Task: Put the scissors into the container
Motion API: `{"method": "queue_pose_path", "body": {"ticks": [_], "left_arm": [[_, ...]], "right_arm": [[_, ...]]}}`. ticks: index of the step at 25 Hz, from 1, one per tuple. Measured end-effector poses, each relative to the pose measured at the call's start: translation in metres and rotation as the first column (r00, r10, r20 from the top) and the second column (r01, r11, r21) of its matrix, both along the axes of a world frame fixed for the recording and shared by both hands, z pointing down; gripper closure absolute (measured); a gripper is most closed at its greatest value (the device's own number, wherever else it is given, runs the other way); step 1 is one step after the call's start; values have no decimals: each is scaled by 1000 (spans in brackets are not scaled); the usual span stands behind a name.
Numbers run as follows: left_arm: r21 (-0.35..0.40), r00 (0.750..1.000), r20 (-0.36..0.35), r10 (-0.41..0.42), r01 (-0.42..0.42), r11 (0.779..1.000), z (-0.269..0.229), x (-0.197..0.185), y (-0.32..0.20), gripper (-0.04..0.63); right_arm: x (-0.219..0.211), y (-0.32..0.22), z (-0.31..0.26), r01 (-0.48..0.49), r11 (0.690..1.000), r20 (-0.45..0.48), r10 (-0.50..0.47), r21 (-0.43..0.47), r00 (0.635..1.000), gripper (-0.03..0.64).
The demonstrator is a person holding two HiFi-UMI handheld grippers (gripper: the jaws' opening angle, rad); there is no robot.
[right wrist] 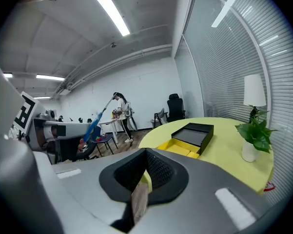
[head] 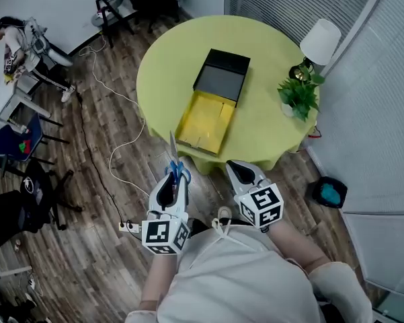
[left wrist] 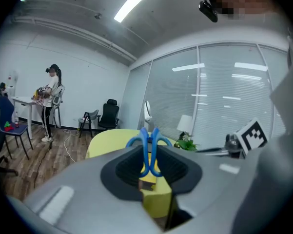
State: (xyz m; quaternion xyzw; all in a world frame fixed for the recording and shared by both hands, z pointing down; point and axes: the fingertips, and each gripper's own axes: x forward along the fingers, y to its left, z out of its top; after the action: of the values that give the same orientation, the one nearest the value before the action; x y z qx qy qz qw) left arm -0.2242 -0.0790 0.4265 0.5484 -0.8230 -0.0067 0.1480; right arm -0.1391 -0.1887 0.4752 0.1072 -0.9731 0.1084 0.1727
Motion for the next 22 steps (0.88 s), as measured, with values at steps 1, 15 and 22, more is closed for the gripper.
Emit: {"method": "queue_pose_path", "body": {"ticks": [1,15,22], "left_arm": [[-10,1000,-2,13,-13,1000,3,-3,-9,506],[-169,932,-102,349,-362,917,61,-87,-126,506],[-270,851,-184,492,-525,807,107,-120,-160,506]], "right_arm": [[-3,-8,1,-11,1000,-1,11,-4,1000,618],[-57,-85,13,-324,946,-50,322,-29,945,618],[-79,-100,34,-484,875,-105,478,-32,872,618]]}}
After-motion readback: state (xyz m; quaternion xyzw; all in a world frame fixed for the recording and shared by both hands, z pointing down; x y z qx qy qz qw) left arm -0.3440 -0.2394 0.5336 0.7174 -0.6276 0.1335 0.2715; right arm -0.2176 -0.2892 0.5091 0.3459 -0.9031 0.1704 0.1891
